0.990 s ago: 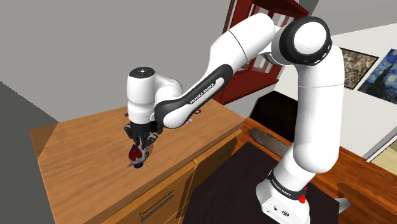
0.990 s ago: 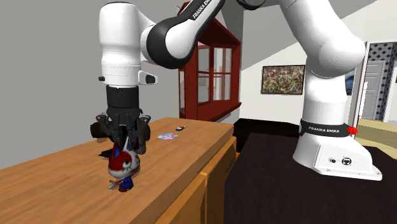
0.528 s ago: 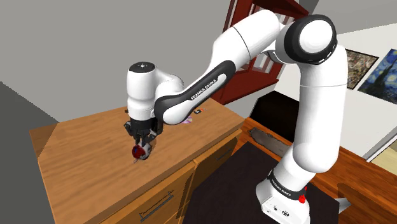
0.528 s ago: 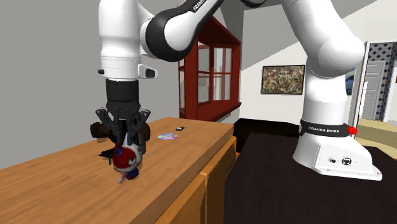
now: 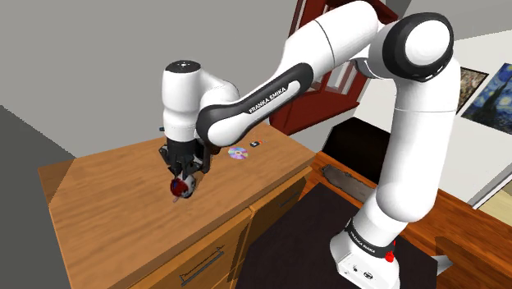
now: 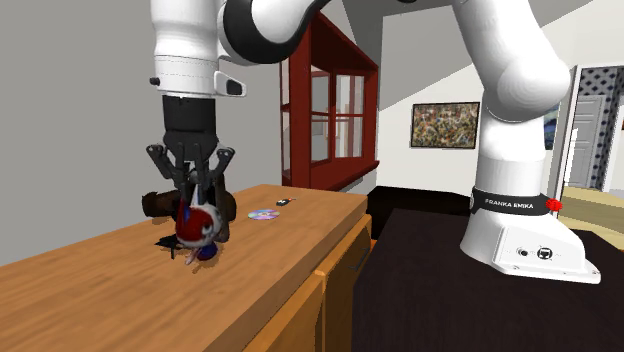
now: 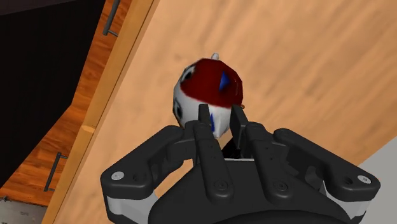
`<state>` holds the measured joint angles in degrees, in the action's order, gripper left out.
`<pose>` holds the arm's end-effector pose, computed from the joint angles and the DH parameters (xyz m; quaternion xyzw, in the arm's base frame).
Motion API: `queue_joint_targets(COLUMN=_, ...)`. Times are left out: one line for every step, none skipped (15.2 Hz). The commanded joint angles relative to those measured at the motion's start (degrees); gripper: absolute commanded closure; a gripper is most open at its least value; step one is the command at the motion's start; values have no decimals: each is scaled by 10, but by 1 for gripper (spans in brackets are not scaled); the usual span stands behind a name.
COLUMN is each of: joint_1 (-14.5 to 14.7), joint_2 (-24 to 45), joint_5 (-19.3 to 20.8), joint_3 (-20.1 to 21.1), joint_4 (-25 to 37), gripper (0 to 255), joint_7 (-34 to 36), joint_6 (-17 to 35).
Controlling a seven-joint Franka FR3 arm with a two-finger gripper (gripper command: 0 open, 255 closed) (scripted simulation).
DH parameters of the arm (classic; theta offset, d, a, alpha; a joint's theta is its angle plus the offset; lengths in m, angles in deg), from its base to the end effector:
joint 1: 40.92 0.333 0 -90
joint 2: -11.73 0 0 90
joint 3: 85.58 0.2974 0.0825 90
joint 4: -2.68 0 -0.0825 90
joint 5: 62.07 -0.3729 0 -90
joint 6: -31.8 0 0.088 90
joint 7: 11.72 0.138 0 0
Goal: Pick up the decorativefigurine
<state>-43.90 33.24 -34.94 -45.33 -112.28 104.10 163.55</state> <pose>0.4845 0.3356 0.2702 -0.8524 0.5194 -0.0607 0.0040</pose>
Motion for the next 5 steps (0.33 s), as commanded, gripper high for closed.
queue_joint_targets(joint_1=-6, joint_2=-11, joint_5=-11, joint_3=6, joint_4=1, gripper=255, joint_7=-9, joint_6=-9)
queue_joint_targets(joint_1=-8, joint_2=-17, joint_5=-17, joint_3=9, joint_4=3, gripper=255, joint_7=-13, joint_6=-14)
queue_joint_targets(joint_1=-10, joint_2=-22, joint_5=-22, joint_3=12, joint_4=5, gripper=255, joint_7=-17, joint_6=-20)
queue_joint_targets(joint_1=-11, joint_2=-22, joint_5=-23, joint_3=12, joint_4=5, gripper=255, joint_7=-17, joint_6=-21)
queue_joint_targets(joint_1=-11, joint_2=-22, joint_5=-23, joint_3=12, joint_4=5, gripper=255, joint_7=-17, joint_6=-21)
